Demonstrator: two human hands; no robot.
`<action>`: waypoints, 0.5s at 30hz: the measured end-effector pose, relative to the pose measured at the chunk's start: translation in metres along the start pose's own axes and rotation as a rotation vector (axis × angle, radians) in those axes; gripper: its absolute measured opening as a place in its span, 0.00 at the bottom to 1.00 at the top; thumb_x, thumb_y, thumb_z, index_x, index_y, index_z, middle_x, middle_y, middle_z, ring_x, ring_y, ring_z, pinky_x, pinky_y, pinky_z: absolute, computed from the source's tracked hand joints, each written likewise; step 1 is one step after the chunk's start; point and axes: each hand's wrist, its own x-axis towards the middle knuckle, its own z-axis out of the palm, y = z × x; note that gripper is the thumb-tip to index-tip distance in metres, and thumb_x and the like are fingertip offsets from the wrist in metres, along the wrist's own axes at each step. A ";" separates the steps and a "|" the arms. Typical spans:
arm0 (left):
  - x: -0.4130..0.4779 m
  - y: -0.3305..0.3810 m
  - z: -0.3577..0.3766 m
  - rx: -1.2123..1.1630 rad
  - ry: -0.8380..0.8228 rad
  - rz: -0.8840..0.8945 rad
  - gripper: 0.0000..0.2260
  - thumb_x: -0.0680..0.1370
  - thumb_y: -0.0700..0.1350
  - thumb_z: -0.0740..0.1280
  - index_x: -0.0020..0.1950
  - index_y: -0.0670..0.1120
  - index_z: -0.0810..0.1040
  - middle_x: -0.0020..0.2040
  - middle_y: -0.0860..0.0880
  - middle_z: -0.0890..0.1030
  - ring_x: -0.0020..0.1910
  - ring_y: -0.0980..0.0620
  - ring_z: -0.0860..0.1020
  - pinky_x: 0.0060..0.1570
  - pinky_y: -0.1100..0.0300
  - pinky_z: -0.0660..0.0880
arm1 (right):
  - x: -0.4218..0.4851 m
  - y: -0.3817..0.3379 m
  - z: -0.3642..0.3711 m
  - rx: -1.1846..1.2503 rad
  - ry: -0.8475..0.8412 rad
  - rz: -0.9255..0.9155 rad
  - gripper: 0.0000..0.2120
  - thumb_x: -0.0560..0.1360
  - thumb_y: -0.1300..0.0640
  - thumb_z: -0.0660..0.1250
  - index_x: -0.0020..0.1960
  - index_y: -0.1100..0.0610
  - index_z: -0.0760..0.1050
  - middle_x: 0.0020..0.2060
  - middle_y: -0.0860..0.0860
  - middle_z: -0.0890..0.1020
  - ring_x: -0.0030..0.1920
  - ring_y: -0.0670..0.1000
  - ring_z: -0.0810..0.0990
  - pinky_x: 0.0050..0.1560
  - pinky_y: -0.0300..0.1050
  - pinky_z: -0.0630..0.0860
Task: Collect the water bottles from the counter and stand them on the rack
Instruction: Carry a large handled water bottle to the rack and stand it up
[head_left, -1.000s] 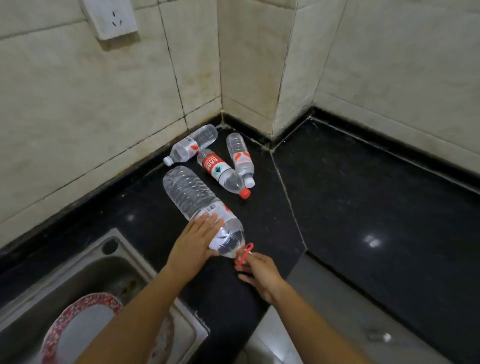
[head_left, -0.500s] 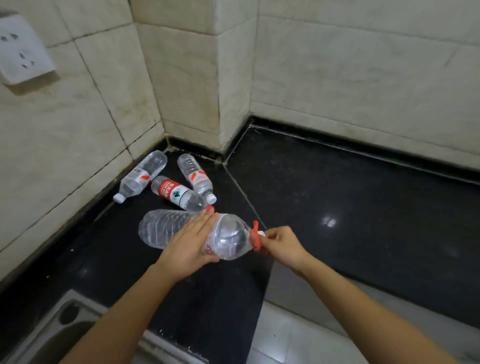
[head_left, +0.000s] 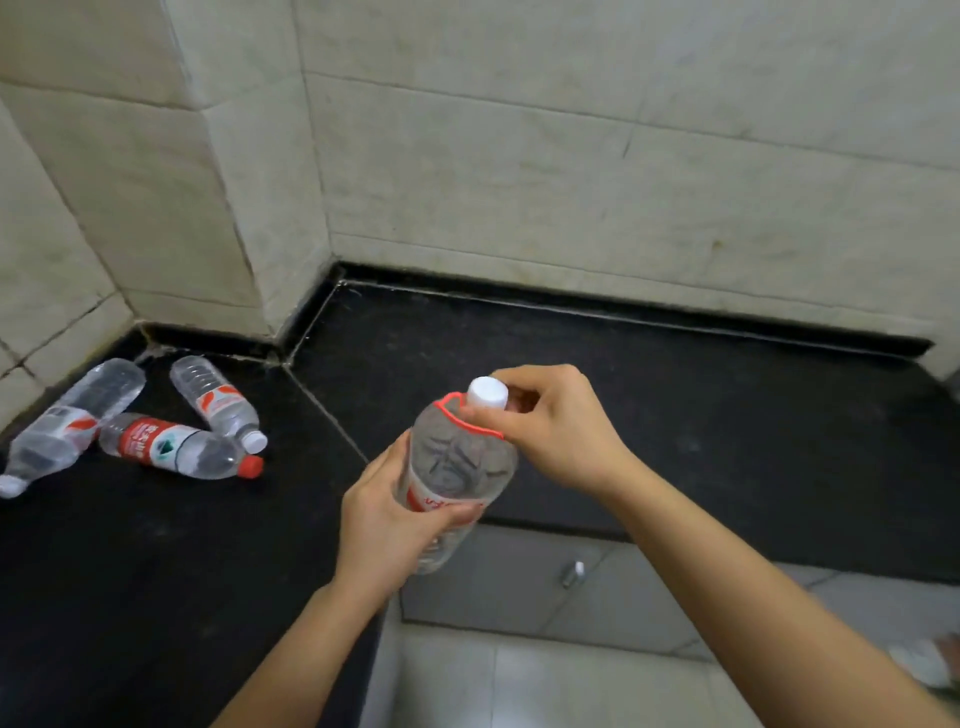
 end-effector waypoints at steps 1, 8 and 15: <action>-0.004 0.012 0.020 -0.063 -0.019 -0.014 0.37 0.54 0.54 0.80 0.62 0.58 0.76 0.55 0.60 0.81 0.56 0.63 0.78 0.57 0.56 0.77 | -0.006 0.000 -0.016 -0.027 0.015 -0.002 0.15 0.70 0.51 0.75 0.37 0.64 0.79 0.26 0.53 0.69 0.30 0.43 0.62 0.31 0.41 0.60; -0.027 0.097 0.199 -0.196 -0.264 0.034 0.36 0.55 0.54 0.82 0.62 0.57 0.76 0.54 0.59 0.82 0.54 0.64 0.79 0.57 0.57 0.77 | -0.097 0.053 -0.193 -0.053 0.246 0.110 0.12 0.68 0.52 0.77 0.38 0.61 0.83 0.25 0.47 0.70 0.31 0.43 0.65 0.32 0.41 0.63; -0.077 0.197 0.379 -0.298 -0.507 0.101 0.32 0.59 0.46 0.82 0.60 0.57 0.77 0.49 0.60 0.84 0.50 0.62 0.81 0.54 0.56 0.79 | -0.210 0.106 -0.365 -0.169 0.423 0.179 0.09 0.69 0.52 0.76 0.38 0.57 0.84 0.24 0.48 0.74 0.29 0.43 0.67 0.31 0.41 0.66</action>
